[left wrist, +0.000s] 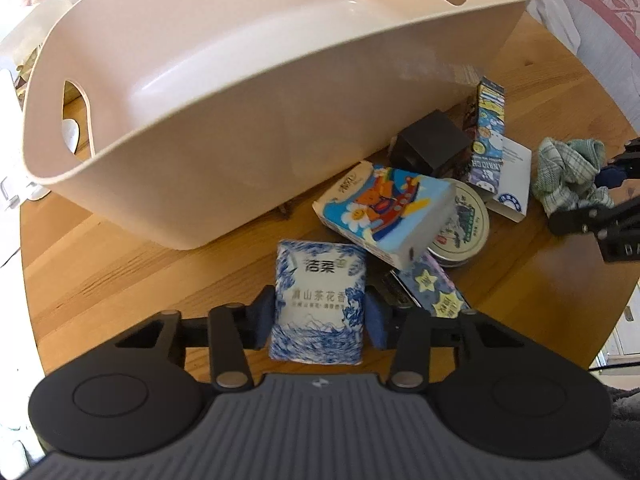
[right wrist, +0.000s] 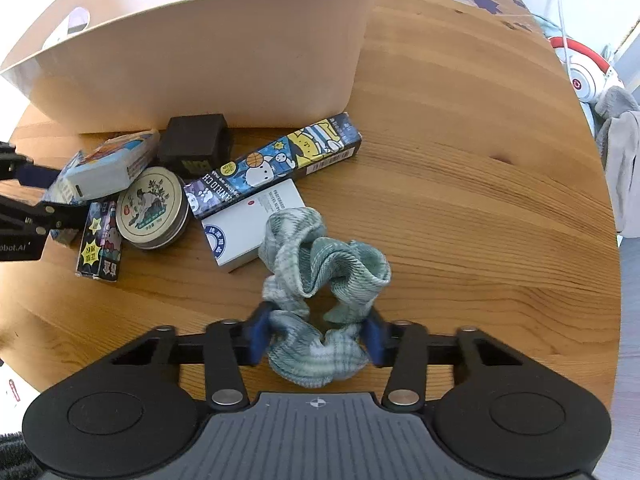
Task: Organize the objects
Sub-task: 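Carry both items over the bin and open both tools to drop them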
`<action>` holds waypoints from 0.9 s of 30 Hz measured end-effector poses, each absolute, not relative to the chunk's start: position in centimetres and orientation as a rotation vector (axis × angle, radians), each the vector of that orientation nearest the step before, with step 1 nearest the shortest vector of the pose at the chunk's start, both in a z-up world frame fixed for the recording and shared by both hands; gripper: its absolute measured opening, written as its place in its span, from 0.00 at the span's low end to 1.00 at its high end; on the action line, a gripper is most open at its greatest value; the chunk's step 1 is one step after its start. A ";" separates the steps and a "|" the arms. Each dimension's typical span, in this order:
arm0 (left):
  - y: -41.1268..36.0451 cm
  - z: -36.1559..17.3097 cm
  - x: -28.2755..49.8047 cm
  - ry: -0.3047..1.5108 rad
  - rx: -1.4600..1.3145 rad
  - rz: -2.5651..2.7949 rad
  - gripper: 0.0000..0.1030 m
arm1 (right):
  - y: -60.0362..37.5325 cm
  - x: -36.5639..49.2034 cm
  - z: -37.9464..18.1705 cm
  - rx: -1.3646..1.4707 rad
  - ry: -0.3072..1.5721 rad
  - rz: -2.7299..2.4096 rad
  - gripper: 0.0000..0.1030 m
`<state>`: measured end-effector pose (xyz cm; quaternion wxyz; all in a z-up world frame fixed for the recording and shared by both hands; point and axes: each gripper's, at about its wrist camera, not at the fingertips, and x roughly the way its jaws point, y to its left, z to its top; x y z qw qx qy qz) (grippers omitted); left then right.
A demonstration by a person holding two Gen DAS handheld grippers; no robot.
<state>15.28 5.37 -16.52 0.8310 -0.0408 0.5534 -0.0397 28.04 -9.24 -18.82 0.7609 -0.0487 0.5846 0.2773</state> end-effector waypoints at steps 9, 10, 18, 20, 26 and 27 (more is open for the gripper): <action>5.7 -15.3 13.6 1.163 -0.148 -0.038 0.46 | -11.1 27.8 -18.0 0.017 1.291 0.559 0.15; 5.9 -15.0 13.3 1.157 -0.159 -0.031 0.46 | -11.4 27.7 -17.6 0.029 1.284 0.558 0.15; 6.1 -11.1 10.5 1.070 -0.238 0.053 0.46 | -14.0 28.2 -12.8 0.146 1.184 0.573 0.15; 6.3 -9.6 10.6 1.031 -0.253 0.081 0.46 | -14.4 29.4 -12.1 0.169 1.148 0.578 0.15; 7.9 -4.6 10.1 0.923 -0.251 0.170 0.46 | -15.9 32.3 -8.2 0.232 1.032 0.584 0.15; 7.9 -3.8 10.4 0.902 -0.257 0.179 0.46 | -16.0 32.8 -7.7 0.238 1.014 0.587 0.15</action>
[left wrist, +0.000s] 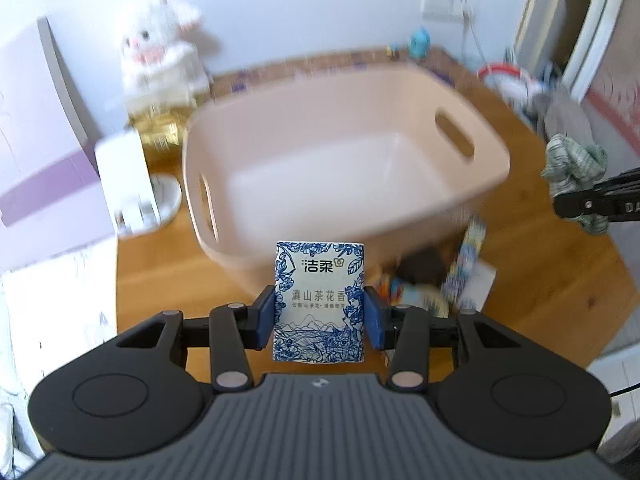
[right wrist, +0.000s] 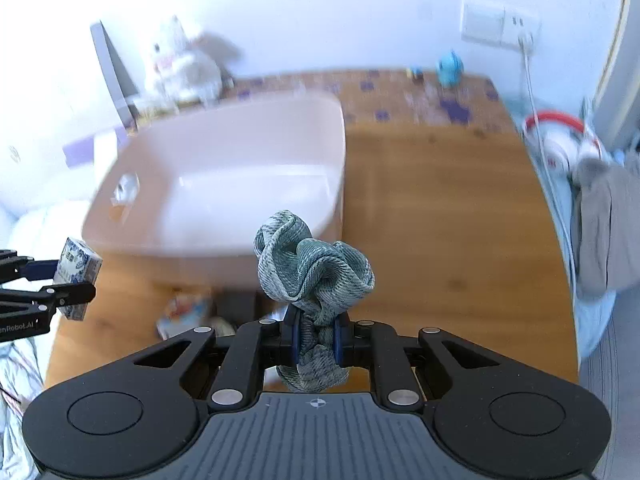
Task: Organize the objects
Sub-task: 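Carry both items over the bin and open both tools to drop them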
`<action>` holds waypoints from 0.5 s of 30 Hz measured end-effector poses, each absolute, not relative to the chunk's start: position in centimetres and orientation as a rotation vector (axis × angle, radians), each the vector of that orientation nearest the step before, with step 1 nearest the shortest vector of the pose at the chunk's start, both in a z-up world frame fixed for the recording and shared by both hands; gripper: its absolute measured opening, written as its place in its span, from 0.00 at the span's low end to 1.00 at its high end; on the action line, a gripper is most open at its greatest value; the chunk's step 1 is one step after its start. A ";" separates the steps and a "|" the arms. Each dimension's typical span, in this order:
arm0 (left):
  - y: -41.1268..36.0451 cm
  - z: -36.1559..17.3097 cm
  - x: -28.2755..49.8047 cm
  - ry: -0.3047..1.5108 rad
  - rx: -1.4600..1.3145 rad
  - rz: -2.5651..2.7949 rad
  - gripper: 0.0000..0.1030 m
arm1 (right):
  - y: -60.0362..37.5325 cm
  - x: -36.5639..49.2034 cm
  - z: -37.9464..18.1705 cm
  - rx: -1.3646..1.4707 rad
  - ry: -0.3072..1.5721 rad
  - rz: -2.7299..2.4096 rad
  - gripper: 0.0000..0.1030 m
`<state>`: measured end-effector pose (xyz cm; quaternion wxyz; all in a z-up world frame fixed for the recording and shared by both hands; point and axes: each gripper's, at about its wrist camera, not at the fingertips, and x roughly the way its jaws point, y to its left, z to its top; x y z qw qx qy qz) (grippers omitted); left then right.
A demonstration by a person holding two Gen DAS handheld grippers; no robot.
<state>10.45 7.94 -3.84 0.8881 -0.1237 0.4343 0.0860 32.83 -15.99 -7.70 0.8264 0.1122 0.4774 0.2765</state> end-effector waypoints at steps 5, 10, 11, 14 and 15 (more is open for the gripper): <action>8.6 -1.4 13.0 0.829 -0.263 0.208 0.46 | -15.8 36.3 -5.6 0.267 0.942 0.601 0.15; 9.2 -1.4 17.7 0.822 -0.266 0.235 0.46 | -13.9 39.9 -5.1 0.271 0.922 0.609 0.15; 9.4 -1.8 18.7 0.829 -0.268 0.239 0.46 | -13.4 40.5 -5.4 0.273 0.929 0.611 0.15; 9.7 -2.9 21.5 0.857 -0.264 0.262 0.46 | -12.0 42.6 -6.2 0.273 0.962 0.619 0.15; 9.8 -3.4 22.4 0.873 -0.263 0.266 0.46 | -11.4 43.2 -6.4 0.267 0.973 0.626 0.15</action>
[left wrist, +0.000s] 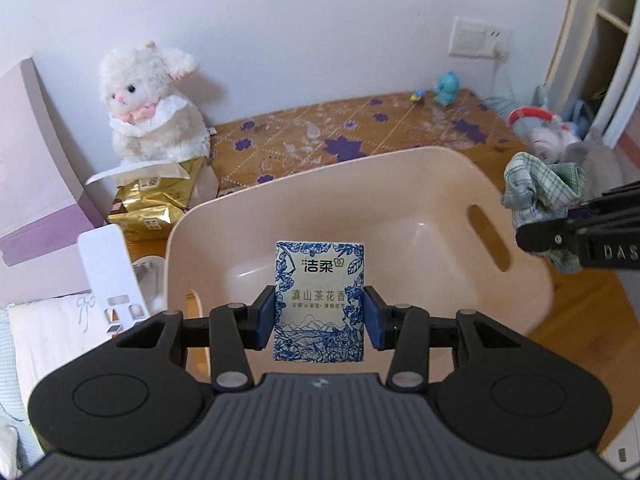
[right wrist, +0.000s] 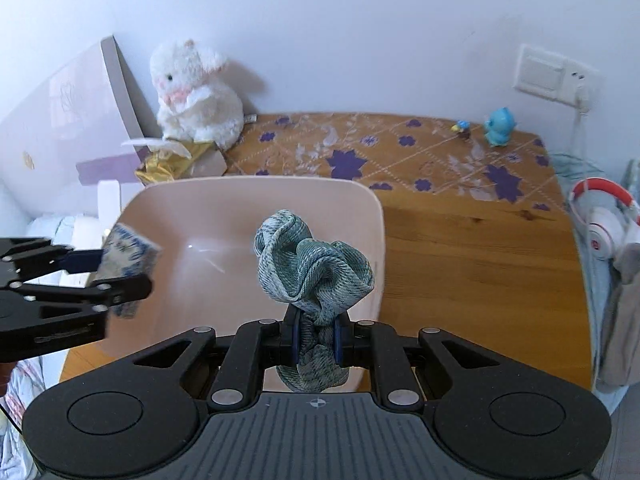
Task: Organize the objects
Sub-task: 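Carry both items over the bin and open both tools to drop them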
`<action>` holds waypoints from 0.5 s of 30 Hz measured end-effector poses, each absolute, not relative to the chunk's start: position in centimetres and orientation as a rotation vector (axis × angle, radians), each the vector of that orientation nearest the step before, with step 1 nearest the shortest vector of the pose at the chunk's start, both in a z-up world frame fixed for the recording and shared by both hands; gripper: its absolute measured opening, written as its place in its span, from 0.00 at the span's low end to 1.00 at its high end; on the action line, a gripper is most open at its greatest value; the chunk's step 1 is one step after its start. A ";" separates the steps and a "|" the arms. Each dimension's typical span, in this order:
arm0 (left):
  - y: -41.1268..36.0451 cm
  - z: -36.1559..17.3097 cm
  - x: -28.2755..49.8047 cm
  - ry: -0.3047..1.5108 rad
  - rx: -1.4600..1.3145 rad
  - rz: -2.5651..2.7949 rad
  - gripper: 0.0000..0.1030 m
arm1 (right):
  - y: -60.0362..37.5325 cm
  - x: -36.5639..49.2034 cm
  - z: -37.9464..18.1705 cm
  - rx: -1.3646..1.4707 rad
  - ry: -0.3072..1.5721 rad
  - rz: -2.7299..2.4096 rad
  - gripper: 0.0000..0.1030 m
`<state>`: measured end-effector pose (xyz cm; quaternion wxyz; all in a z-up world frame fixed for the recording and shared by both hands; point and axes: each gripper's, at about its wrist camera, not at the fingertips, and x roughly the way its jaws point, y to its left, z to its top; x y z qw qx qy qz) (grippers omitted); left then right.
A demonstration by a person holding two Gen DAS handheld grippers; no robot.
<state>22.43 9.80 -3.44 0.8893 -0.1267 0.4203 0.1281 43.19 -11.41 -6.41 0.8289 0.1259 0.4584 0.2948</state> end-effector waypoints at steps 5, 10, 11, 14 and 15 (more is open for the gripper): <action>10.1 -6.2 25.6 0.921 -0.330 0.316 0.46 | -9.2 45.0 -7.7 0.256 1.020 0.654 0.15; 10.7 -9.0 27.3 1.022 -0.374 0.328 0.46 | -7.0 46.2 -9.4 0.224 1.095 0.706 0.15; 10.7 -9.4 27.6 1.041 -0.381 0.327 0.46 | -6.5 46.3 -9.8 0.215 1.110 0.712 0.15; 11.0 -10.8 28.0 1.096 -0.402 0.330 0.46 | -5.0 46.6 -10.7 0.166 1.144 0.724 0.16; 11.1 -11.2 28.0 1.111 -0.410 0.332 0.46 | -4.6 46.6 -10.8 0.151 1.149 0.730 0.16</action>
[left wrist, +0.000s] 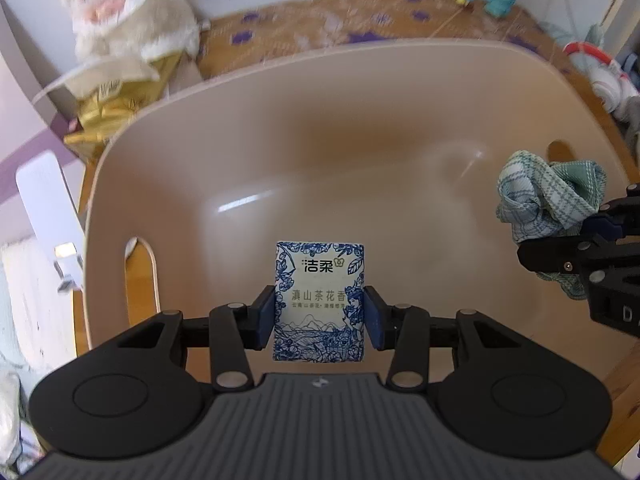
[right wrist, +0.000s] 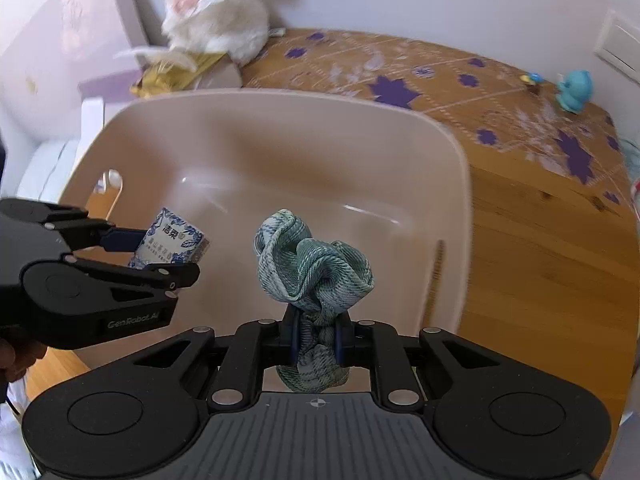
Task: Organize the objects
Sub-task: 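Carry both items over the bin and open both tools to drop them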
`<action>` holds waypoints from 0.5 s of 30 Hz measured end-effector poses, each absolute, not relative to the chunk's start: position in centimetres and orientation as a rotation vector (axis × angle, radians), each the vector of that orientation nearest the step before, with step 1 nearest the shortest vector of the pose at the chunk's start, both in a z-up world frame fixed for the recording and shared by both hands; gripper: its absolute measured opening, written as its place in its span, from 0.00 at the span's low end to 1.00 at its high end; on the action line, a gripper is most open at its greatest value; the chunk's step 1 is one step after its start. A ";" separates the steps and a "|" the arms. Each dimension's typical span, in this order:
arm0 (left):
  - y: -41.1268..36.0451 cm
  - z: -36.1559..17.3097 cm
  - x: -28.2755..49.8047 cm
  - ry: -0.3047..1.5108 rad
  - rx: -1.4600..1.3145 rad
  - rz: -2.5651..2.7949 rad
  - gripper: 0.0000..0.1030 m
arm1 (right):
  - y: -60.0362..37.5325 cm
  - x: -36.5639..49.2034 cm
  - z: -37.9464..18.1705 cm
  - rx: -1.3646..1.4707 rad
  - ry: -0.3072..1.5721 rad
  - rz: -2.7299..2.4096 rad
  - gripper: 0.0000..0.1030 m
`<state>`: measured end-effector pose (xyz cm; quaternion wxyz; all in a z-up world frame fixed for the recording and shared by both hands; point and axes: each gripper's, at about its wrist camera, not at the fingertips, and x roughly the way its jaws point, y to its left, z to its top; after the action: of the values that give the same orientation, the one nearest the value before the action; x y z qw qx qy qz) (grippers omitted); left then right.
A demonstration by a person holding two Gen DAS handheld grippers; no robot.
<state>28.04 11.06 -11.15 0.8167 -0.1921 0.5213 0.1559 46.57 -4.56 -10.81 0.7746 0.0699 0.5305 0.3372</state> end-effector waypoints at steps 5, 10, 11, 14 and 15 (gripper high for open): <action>11.4 -12.0 27.8 1.153 -0.441 0.334 0.46 | -3.0 46.5 -11.2 0.097 1.169 0.721 0.31; 11.5 -11.1 26.9 1.126 -0.456 0.356 0.50 | -3.0 45.9 -9.9 0.084 1.126 0.712 0.55; 11.5 -10.7 26.7 1.118 -0.456 0.364 0.62 | -3.0 45.8 -9.5 0.081 1.115 0.703 0.64; 11.4 -9.2 25.9 1.068 -0.448 0.397 0.70 | -3.8 45.2 -8.1 0.092 1.070 0.691 0.72; 11.4 -8.8 25.6 1.057 -0.449 0.402 0.70 | -4.1 45.0 -7.6 0.103 1.060 0.690 0.75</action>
<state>25.61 11.44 -8.77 0.8206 -0.2111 0.4964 0.1888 44.98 -4.13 -7.64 0.8055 0.0482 0.4950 0.3222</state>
